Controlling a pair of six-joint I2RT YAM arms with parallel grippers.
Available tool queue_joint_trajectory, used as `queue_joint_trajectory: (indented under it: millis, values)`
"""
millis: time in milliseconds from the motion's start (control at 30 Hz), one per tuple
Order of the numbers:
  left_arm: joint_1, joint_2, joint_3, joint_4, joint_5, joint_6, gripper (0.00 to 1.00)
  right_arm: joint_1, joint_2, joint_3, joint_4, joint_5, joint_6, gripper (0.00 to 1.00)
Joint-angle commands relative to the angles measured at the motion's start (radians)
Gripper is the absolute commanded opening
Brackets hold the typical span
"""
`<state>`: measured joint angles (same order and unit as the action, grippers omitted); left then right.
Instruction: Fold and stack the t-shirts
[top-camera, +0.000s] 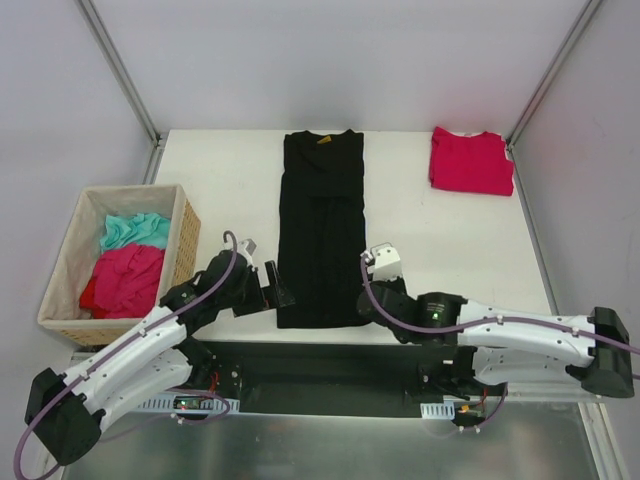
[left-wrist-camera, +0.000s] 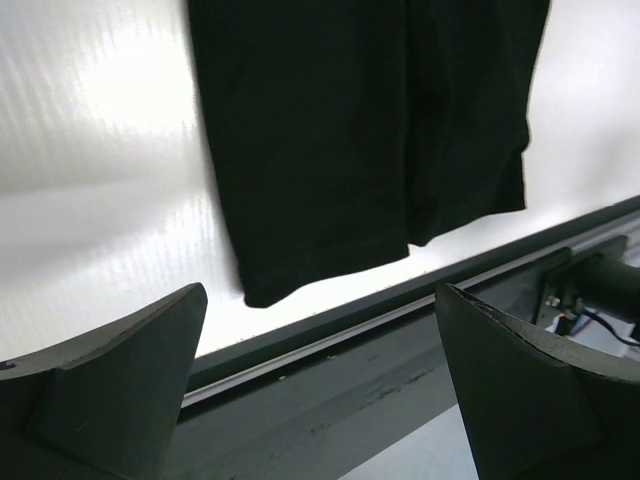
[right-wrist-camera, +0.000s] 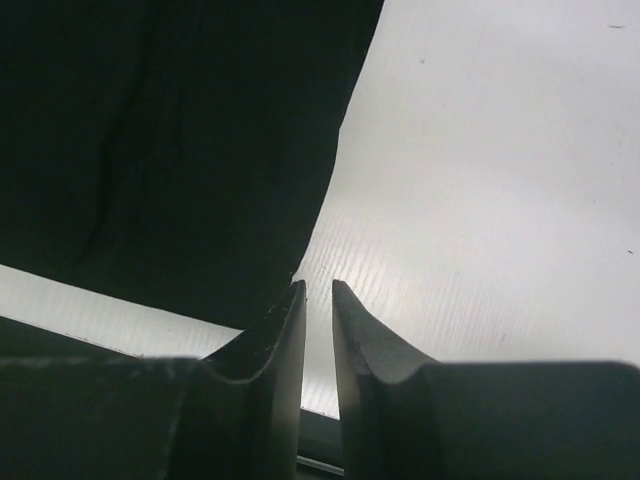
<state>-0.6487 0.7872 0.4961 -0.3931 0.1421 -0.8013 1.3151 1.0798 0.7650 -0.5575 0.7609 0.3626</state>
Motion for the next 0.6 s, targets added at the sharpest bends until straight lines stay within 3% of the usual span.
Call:
queue_joint_trajectory:
  millis: [0, 200, 300, 567]
  values:
    - [-0.022, -0.148, -0.094, 0.089, 0.039, -0.126, 0.99, 0.024, -0.116, -0.073, 0.063, 0.063, 0.051, 0.22]
    - [-0.127, -0.372, -0.241, 0.123, -0.071, -0.311, 0.99, 0.087, -0.23, -0.127, 0.11, 0.058, 0.214, 0.45]
    - [-0.184, -0.452, -0.296, 0.128, -0.118, -0.375, 0.99, 0.137, -0.222, -0.13, 0.053, 0.129, 0.312, 0.48]
    - [-0.186, -0.528, -0.372, 0.253, -0.095, -0.385, 0.99, 0.174, -0.121, -0.07, -0.099, 0.169, 0.432, 0.61]
